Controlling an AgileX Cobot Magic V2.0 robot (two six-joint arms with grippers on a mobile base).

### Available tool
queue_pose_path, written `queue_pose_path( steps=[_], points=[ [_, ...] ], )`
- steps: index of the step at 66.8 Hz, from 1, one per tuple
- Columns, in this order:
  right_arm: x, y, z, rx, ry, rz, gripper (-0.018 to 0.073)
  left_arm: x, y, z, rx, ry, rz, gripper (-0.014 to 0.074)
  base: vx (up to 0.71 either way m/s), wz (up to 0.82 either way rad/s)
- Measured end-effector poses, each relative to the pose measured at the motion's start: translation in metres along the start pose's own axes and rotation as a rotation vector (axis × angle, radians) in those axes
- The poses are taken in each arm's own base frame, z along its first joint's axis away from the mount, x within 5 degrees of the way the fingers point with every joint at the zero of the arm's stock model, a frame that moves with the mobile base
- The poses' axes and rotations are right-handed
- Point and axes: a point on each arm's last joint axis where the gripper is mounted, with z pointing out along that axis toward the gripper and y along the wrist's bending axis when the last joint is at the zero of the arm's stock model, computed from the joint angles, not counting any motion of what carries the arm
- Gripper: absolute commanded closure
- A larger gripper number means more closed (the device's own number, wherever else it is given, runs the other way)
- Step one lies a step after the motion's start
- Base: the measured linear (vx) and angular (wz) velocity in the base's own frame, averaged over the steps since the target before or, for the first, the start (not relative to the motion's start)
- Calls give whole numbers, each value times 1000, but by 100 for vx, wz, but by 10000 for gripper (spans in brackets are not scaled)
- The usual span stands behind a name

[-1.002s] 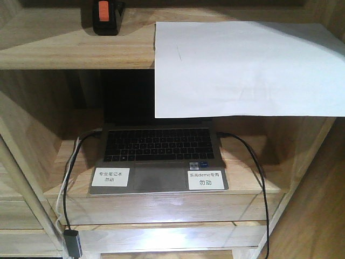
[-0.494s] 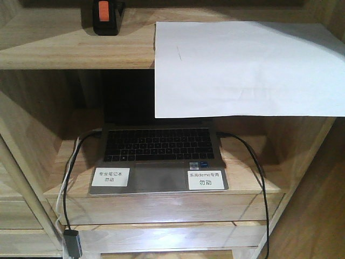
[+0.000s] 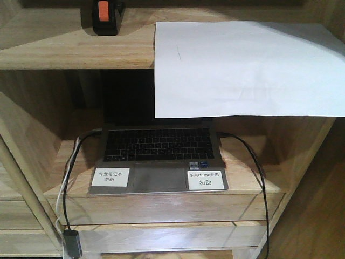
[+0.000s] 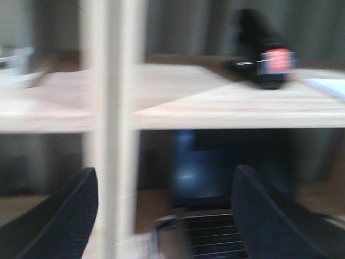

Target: Grab stapler and paper to desk for stapling

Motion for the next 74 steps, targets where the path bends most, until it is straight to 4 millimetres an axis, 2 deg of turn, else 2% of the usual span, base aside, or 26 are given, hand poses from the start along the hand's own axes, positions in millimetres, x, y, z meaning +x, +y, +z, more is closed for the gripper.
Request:
queue_pose_path(
  steps=[12,23,39,43,52,62,74],
  points=[
    [0,0,0,0,0,0,568,-7,-7,1,83,-76,-43,95,0,0],
    [0,0,0,0,0,0,568,-24,-9,15,109,-197,-154,95,0,0],
    [0,0,0,0,0,0,568,-74,-18,41,131,-130,-75,95,0,0],
    [0,0,0,0,0,0,568,-89,-22,50,148,-90,-38,95,0,0],
    [0,0,0,0,0,0,568,-107,-34,73,230,3,7,95,0,0],
    [0,0,0,0,0,0,568,-113,-54,110,358,81,48,95,0,0],
    [0,0,0,0,0,0,568,-123,-74,149,425,104,76,95,0,0]
  ],
)
